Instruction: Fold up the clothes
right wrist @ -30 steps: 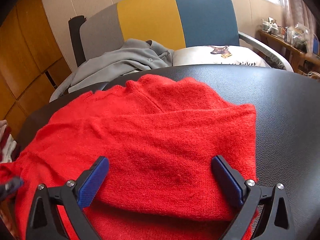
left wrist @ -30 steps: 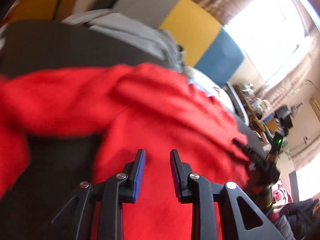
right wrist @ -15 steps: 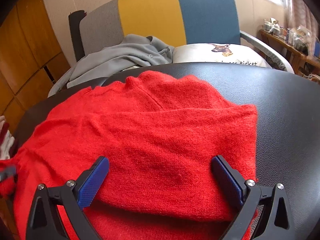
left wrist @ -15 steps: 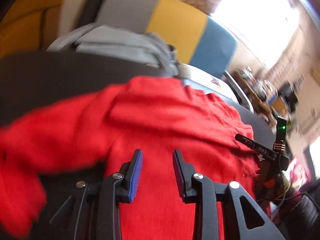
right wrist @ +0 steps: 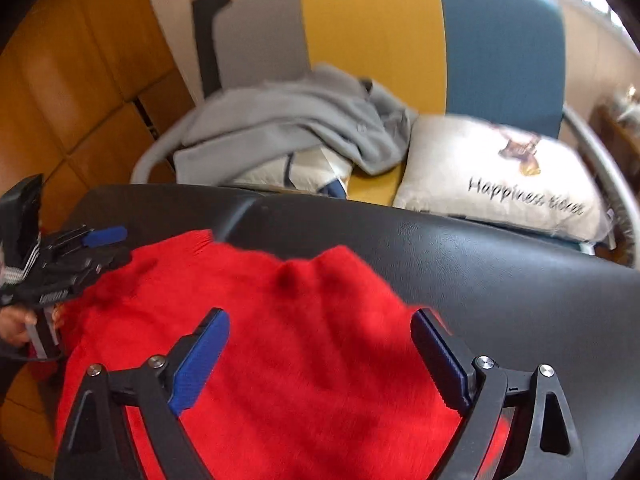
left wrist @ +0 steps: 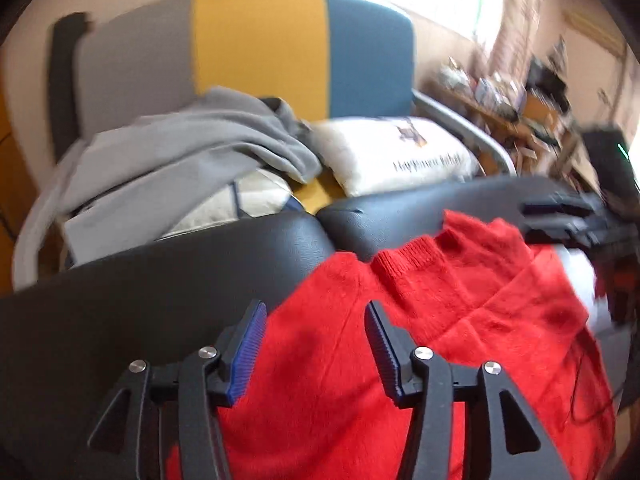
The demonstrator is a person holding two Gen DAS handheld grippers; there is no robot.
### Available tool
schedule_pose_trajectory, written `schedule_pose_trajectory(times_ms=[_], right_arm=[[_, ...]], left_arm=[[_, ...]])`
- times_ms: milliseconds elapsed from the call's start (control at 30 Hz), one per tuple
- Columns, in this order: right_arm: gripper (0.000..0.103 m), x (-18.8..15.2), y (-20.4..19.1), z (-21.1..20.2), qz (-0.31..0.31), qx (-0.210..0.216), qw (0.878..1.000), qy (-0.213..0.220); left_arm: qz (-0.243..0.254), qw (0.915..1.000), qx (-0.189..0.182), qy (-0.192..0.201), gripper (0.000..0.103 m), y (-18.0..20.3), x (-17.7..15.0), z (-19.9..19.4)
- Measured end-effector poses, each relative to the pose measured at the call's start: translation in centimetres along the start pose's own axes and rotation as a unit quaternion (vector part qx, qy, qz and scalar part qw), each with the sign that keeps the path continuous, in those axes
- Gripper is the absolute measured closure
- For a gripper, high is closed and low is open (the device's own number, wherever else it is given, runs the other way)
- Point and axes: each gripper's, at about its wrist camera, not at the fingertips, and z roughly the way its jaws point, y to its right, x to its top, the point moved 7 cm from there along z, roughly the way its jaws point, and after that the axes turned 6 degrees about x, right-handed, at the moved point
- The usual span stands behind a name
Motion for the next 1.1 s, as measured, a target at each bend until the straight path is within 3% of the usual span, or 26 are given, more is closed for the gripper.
schedule_pose_trajectory(times_ms=[100, 167, 267, 367, 433, 467, 533, 600, 767, 933, 1100], right_arm=[[0.010, 1.4, 1.4, 3.3, 0.021, 0.025, 0.999, -0.038], [0.010, 2.0, 2.0, 4.9, 0.010, 0.018, 0.999, -0.046], [0.000, 2.0, 2.5, 6.8, -0.003, 0.006, 0.997, -0.079], [0.000, 1.9, 2.1, 6.5, -0.011, 0.000, 0.997, -0.080], [0.000, 1.8, 1.8, 6.3, -0.017, -0.003, 0.997, -0.081], [0.004, 1.8, 1.7, 6.2, -0.019, -0.005, 0.996, -0.081], [0.026, 1.7, 1.5, 6.0, -0.025, -0.009, 0.996, -0.082], [0.091, 1.6, 1.2, 5.8, -0.030, -0.013, 0.996, -0.083], [0.089, 1.4, 0.5, 5.2, -0.043, -0.021, 0.995, -0.083], [0.089, 1.3, -0.9, 1.9, -0.046, -0.011, 0.999, -0.020], [0.089, -1.7, -2.1, -0.7, -0.031, 0.002, 0.999, 0.020]], left_arm=[[0.018, 0.9993, -0.004, -0.034, 0.046, 0.2, 0.7, 2.9], [0.022, 0.9992, 0.003, -0.034, 0.046, 0.1, 1.3, 3.9], [0.038, 0.9986, -0.003, -0.036, 0.046, 0.5, 1.6, 5.2], [0.054, 0.9979, -0.008, -0.036, 0.046, 1.1, 1.9, 5.7], [0.065, 0.9972, -0.007, -0.037, 0.060, 1.8, 2.2, 5.7], [0.075, 0.9965, -0.001, -0.036, 0.077, 2.2, 2.3, 5.7], [0.094, 0.9949, 0.011, -0.036, 0.088, 3.1, 2.4, 5.7], [0.110, 0.9931, 0.021, -0.035, 0.095, 3.8, 2.4, 5.5], [0.062, 0.9980, 0.014, 0.004, 0.097, 3.2, 3.2, 2.9], [0.033, 0.9980, 0.000, 0.053, 0.097, 3.1, 2.6, -1.2], [0.019, 0.9980, -0.006, 0.060, 0.097, 3.5, -0.4, -3.0]])
